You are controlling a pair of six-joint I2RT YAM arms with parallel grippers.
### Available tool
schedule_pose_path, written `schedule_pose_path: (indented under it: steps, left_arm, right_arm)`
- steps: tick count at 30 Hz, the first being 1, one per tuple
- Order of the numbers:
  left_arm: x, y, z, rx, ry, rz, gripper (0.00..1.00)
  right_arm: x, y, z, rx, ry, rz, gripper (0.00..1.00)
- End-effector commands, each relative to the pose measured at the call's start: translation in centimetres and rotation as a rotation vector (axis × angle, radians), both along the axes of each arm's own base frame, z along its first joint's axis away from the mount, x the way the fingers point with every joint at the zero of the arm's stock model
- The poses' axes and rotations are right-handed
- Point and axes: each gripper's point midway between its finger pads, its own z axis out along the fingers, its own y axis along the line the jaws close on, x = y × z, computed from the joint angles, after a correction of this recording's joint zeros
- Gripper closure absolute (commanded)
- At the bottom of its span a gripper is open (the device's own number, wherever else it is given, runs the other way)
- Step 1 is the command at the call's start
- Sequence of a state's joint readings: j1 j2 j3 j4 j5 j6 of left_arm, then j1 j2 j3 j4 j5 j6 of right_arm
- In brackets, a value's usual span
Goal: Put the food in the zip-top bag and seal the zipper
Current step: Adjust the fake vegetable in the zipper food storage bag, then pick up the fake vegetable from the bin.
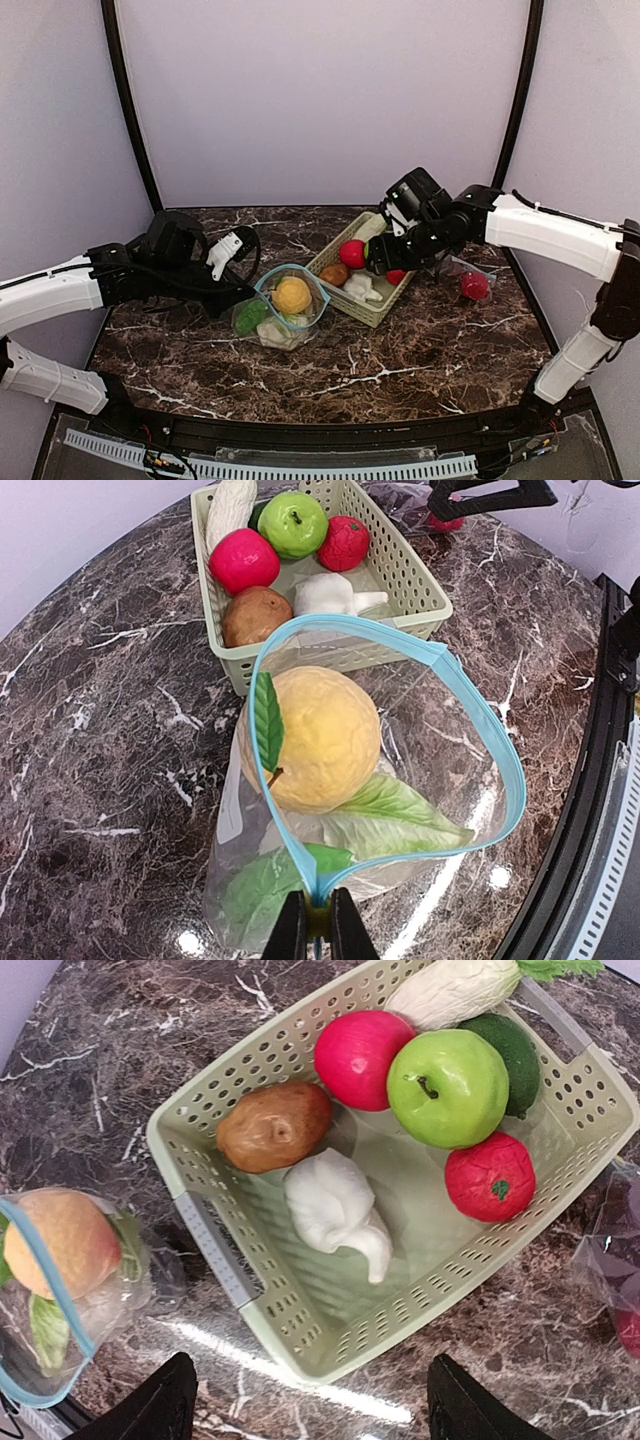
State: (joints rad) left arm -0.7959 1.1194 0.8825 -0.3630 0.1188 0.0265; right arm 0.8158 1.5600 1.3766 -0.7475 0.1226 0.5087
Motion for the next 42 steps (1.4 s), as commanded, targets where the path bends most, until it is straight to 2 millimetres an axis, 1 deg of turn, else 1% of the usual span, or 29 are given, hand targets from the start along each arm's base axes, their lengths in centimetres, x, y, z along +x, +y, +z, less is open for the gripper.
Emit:
schedule_pose_path:
  steps: [1,5,11,13,15,19,22,25,28,31,32,34,35,37,42]
  left_arm:
    - [-0.2,0.6,0.3,0.012,-0.016,0.005,0.99]
    - [-0.3,0.6,0.1,0.013,-0.009,0.000,0.99]
    - [-0.3,0.6,0.0,0.018,-0.007,-0.001,0.99]
    - [-0.3,0.6,0.1,0.019,-0.008,-0.001,0.99]
    - [-0.3,0.6,0.0,0.020,-0.008,0.002,0.99]
    - [-0.3,0.6,-0.1,0.023,-0.005,-0.002,0.99]
    - [-0.3,0.5,-0.1,0.023,-0.003,-0.003,0.99]
    - [-0.3,0.6,-0.1,0.025,-0.004,-0.001,0.99]
    - [-0.2,0.6,-0.2,0.030,-0.004,0.003,0.99]
    - [-0.2,0.7,-0.2,0.031,-0.005,0.005,0.99]
    - [-0.2,0.7,-0.2,0.032,-0.005,0.005,0.99]
    - [-0.2,0.7,-0.3,0.033,-0.003,0.004,0.99]
    - [-0.2,0.7,-0.3,0.035,-0.002,0.005,0.99]
    - [-0.1,0.7,-0.4,0.038,-0.001,0.006,0.99]
    - [-0.1,0.7,-0.4,0.038,0.000,0.006,0.99]
  right_arm:
    - [2.5,-0.4,-2.4,-0.049,0.034,0.028,0.25]
    - [4.8,0.2,-4.8,-0.046,0.075,0.064,0.31]
    - [6.8,1.2,-8.4,-0.059,0.137,0.131,0.39]
    - [7.2,1.6,-9.2,-0.049,0.148,0.152,0.41]
    - [7.5,2.2,-9.5,-0.035,0.154,0.175,0.43]
    - [7.7,3.1,-10.4,-0.017,0.168,0.215,0.45]
    - [8.0,3.3,-11.5,-0.024,0.183,0.224,0.47]
    - [8.0,3.6,-12.1,-0.014,0.198,0.228,0.53]
    - [8.1,3.7,-12.4,-0.003,0.208,0.230,0.63]
    - [7.9,3.5,-12.4,-0.005,0.212,0.228,0.77]
    - [7.9,3.4,-12.3,-0.003,0.212,0.226,0.84]
    - [7.8,3.1,-11.8,-0.002,0.204,0.217,0.94]
    - [7.7,3.0,-11.5,-0.001,0.198,0.212,0.97]
    - [7.7,2.4,-10.7,-0.011,0.176,0.197,1.00]
    - [7.6,0.3,-8.4,-0.064,0.118,0.145,1.00]
